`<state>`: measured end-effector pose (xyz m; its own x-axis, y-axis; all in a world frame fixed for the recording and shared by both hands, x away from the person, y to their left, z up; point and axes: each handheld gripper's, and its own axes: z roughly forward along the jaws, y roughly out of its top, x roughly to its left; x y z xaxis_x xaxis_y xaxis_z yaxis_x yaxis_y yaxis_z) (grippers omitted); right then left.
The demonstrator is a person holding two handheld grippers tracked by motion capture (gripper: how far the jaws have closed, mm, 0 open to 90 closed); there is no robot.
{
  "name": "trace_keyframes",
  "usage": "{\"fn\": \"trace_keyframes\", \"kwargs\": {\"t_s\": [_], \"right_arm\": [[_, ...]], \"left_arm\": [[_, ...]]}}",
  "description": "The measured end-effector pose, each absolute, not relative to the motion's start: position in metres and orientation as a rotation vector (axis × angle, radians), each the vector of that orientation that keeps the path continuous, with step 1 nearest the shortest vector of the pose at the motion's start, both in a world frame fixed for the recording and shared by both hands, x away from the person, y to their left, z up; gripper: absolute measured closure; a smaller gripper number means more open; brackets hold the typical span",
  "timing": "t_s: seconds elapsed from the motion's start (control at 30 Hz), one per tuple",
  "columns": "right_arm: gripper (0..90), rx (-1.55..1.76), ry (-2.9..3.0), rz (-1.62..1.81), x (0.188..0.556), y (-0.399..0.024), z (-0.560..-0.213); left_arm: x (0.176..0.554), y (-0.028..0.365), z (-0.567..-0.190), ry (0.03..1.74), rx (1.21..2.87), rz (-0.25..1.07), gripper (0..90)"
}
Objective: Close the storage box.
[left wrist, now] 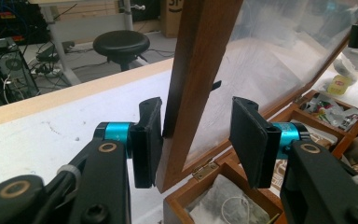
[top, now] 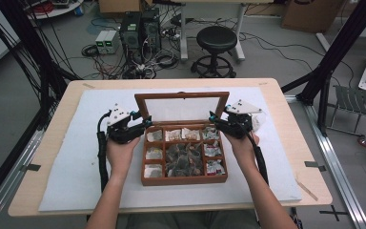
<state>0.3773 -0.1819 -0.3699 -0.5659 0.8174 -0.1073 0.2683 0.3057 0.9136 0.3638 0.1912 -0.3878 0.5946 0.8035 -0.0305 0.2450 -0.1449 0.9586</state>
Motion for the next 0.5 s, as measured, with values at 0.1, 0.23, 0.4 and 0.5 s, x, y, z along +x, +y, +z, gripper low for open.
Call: {"fn": "trace_keyframes", "kwargs": {"t_s": [0.1,0.23,0.4,0.5], "right_arm": [[51.8,0.954,1.997,1.236,0.372,-0.182,-0.367],[51.5,0.956,1.995,1.224,0.368,-0.181,-0.367],[50.7,0.967,1.996,1.226,0.363,-0.181,-0.367],[50.1,0.967,1.994,1.231,0.36,-0.181,-0.366]], "left_arm": [[0.36,0.191,-0.386,0.881,1.697,0.612,53.6],[0.355,0.189,-0.383,0.871,1.723,0.64,53.6],[0.352,0.187,-0.381,0.89,1.736,0.636,48.8],[0.35,0.189,-0.38,0.922,1.705,0.608,43.0]]}}
